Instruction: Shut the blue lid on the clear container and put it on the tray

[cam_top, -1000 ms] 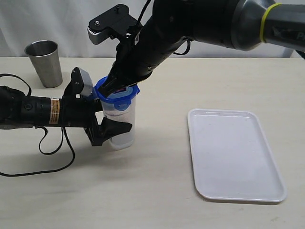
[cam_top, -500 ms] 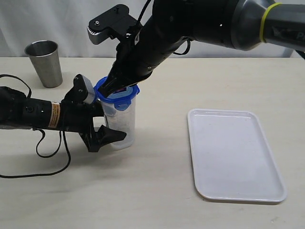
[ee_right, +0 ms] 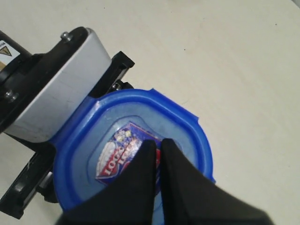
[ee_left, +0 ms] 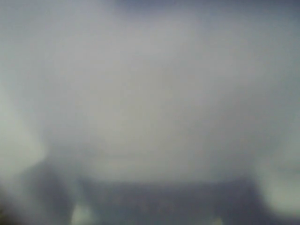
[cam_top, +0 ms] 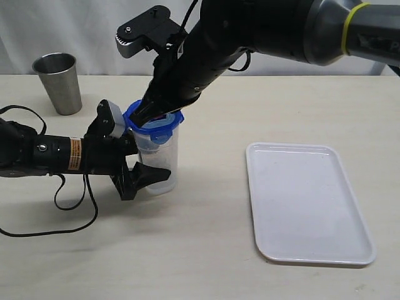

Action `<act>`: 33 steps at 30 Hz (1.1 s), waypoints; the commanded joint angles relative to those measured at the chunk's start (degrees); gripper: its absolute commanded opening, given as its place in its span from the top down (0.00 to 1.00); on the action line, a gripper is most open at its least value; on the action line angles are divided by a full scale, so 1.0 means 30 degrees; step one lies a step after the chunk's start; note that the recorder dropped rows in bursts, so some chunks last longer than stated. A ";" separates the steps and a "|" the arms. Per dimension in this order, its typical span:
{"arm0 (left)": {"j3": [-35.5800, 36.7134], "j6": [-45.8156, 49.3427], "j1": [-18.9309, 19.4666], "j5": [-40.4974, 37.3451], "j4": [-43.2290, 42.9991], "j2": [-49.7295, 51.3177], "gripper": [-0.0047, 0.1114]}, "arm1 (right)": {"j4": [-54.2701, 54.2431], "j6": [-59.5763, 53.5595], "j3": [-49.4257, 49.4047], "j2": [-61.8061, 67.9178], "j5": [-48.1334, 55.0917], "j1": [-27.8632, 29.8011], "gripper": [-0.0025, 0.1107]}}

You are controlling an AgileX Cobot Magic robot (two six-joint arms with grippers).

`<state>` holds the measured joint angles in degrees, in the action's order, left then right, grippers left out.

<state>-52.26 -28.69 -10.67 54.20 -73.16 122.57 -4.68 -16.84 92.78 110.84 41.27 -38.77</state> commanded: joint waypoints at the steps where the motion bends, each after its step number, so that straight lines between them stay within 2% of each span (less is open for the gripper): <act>1: 0.0028 0.0639 -0.0006 0.1033 0.0058 -0.0021 0.96 | 0.0194 0.0123 -0.0271 0.0505 0.1793 0.0093 0.94; 9: 0.0028 0.0501 -0.0006 0.1489 -0.1353 -0.1588 0.96 | 0.2282 0.1857 -0.0271 0.0505 0.2613 0.0093 0.94; 19: 0.0028 0.0426 -0.0006 0.1541 -0.1386 -0.1689 0.96 | 0.2282 0.2011 -0.0271 0.0398 0.3098 0.0093 0.94; 21: 0.0028 0.0426 -0.0006 0.1541 -0.1386 -0.1689 0.96 | 0.2197 0.2047 -0.0271 0.0266 0.2831 0.0093 0.90; 27: 0.0028 0.0483 -0.0006 0.1540 -0.1386 -0.1689 0.96 | 0.0690 0.1535 -0.0271 -0.0567 0.2101 0.0093 0.69; 33: 0.0028 0.0554 -0.0006 0.1465 -0.1386 -0.1689 0.96 | 0.0197 0.2182 -0.0271 -0.1632 0.1586 0.0093 0.62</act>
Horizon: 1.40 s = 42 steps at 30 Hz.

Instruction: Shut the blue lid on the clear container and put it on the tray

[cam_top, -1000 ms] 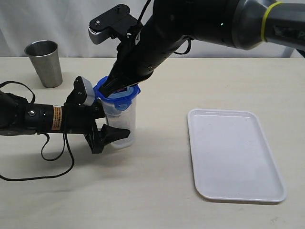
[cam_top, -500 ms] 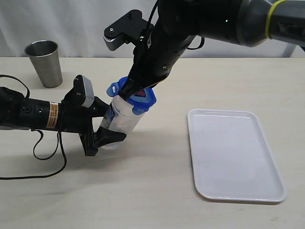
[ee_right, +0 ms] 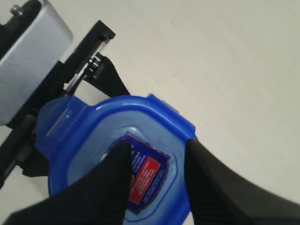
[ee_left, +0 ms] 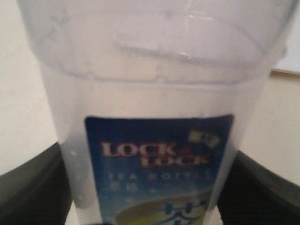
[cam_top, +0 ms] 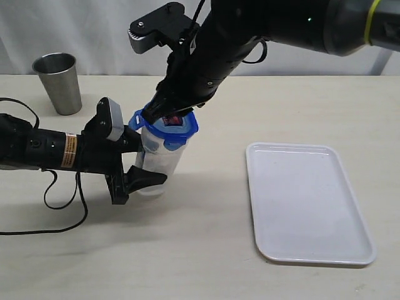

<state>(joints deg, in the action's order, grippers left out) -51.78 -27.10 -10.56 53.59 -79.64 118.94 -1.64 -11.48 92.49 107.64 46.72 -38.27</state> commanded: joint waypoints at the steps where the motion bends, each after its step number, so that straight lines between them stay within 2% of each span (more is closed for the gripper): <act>1: -0.0130 0.0023 -0.0043 0.1668 0.0776 -0.0479 0.96 | -0.1417 0.0394 -0.0177 -0.0704 -0.0264 -0.0075 0.62; 7: -0.0130 0.0086 -0.0043 0.1667 0.0776 -0.0479 0.96 | -0.5519 -0.0539 -0.0177 -0.0815 -0.0094 -0.0130 0.62; 18: -0.0130 0.0078 -0.0043 0.1270 0.0776 -0.0479 0.96 | -0.5714 -0.0350 0.0394 -0.0815 -0.0182 -0.0205 0.62; 20: -0.0130 0.0078 -0.0043 0.1155 0.0734 -0.0479 0.96 | -0.4763 0.0323 0.0489 -0.0701 0.0032 -0.0424 0.62; 24: -0.0130 0.0078 -0.0043 0.0921 0.0733 -0.0479 0.96 | 0.0546 0.3720 0.0489 -0.0101 0.0950 -0.1473 0.62; 27: -0.0130 -0.0026 -0.0043 0.0720 0.0733 -0.0479 0.96 | 0.2853 0.5167 0.0489 0.0330 0.1406 -0.2016 0.62; 36: -0.0130 -0.0028 -0.0043 0.0685 0.0733 -0.0479 0.96 | 0.4852 0.6784 0.0500 0.0555 0.2218 -0.2170 0.63; 42: -0.0130 -0.0028 -0.0043 0.0685 0.0733 -0.0479 0.96 | 0.3658 0.6299 0.0671 0.0555 0.1168 -0.2170 0.63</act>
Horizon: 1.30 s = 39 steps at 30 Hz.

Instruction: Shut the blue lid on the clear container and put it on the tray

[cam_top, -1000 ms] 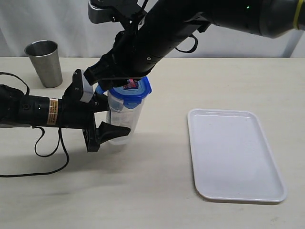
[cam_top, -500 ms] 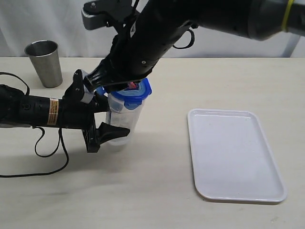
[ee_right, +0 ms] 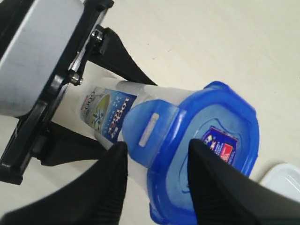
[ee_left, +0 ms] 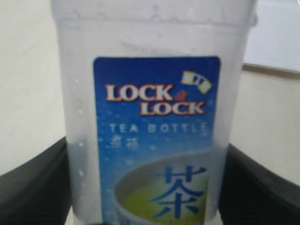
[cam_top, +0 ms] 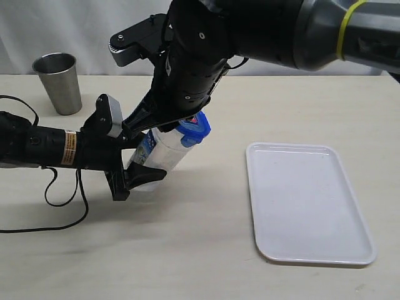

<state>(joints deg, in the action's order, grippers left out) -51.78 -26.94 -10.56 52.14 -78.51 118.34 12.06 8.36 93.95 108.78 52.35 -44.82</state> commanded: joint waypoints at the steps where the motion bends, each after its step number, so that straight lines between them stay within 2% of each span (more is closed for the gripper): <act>1: -0.0130 -0.0081 -0.0043 0.1168 0.0356 -0.0280 0.96 | -0.1260 -0.0787 0.0283 0.0176 -0.0672 0.0013 0.63; 5: -0.0130 -0.0081 -0.0043 0.1168 0.0356 -0.0280 0.96 | -0.2927 -0.2082 0.1141 0.0176 -0.0242 0.0047 0.62; 10: -0.0130 -0.0081 -0.0043 0.1168 0.0356 -0.0280 0.96 | -0.3530 -0.2302 0.1980 0.0176 0.0172 0.0088 0.50; 18: -0.0130 -0.0158 -0.0043 0.1174 0.0331 -0.0280 0.96 | -0.3719 -0.0985 0.2612 0.0701 0.0629 0.1177 0.50; 23: -0.0130 -0.0158 -0.0043 0.1174 0.0331 -0.0280 0.96 | -0.3719 -0.0985 0.2612 0.1618 0.1442 0.1112 0.50; 26: -0.0130 -0.0158 -0.0043 0.1174 0.0331 -0.0280 0.96 | -0.3719 -0.1041 0.2612 0.2061 0.1492 0.1112 0.56; 31: -0.0130 -0.0157 -0.0043 0.1174 0.0370 -0.0280 0.96 | -0.3789 -0.1934 0.2612 0.2765 0.2012 0.1112 0.74; 39: -0.0130 -0.0157 -0.0043 0.1295 0.0332 -0.0280 0.96 | -0.2800 -0.2595 0.2641 0.3982 0.3075 0.0231 0.74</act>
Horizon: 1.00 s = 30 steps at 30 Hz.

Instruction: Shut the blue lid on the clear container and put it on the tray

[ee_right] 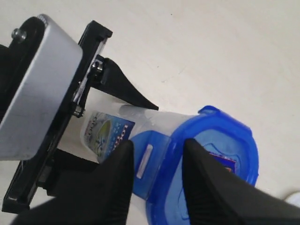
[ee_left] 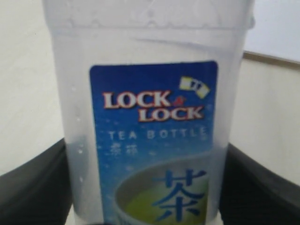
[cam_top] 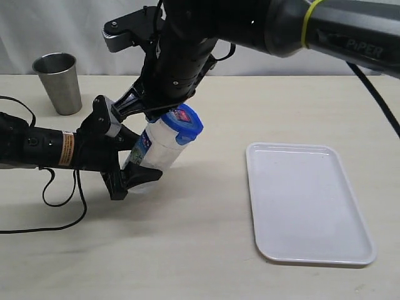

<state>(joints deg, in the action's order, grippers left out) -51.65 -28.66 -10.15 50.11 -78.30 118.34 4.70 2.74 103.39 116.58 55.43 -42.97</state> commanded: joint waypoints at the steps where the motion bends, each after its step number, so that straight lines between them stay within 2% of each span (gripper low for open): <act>1: -0.0173 0.0417 -0.0181 0.1971 0.0260 -0.0280 0.96 | 0.0006 -0.0723 -0.0503 0.1595 0.2335 -0.0495 0.74; 7: -0.0173 0.0417 -0.0181 0.2015 0.0260 -0.0280 0.96 | 0.2737 -0.0638 -0.0453 0.1905 0.2520 -0.1736 0.74; 16: -0.0173 0.0496 -0.0181 0.1913 0.0179 -0.0280 0.96 | 0.2764 -0.0671 0.1188 0.0129 0.2066 -0.1692 0.73; 20: -0.0173 0.0496 -0.0181 0.1830 0.0179 -0.0280 0.96 | 0.3027 -0.0709 0.1283 -0.1662 0.2016 -0.1433 0.73; 25: -0.0173 0.0496 -0.0181 0.1830 0.0179 -0.0280 0.96 | 0.3022 -0.0349 0.0599 -0.3764 0.2167 -0.0043 0.74; 27: -0.0173 0.0538 -0.0181 0.2177 0.0179 -0.0280 0.96 | 0.3022 -0.0188 -0.0405 -0.4542 0.1915 0.0915 0.77; 30: -0.0173 0.0706 -0.0181 0.3672 0.0394 -0.0280 0.96 | 0.2778 -0.0188 -0.2786 -0.5528 0.0847 0.2609 0.93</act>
<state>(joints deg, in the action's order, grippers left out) -51.78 -26.88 -10.61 55.83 -78.70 118.31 13.24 1.93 100.02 102.11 60.49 -39.27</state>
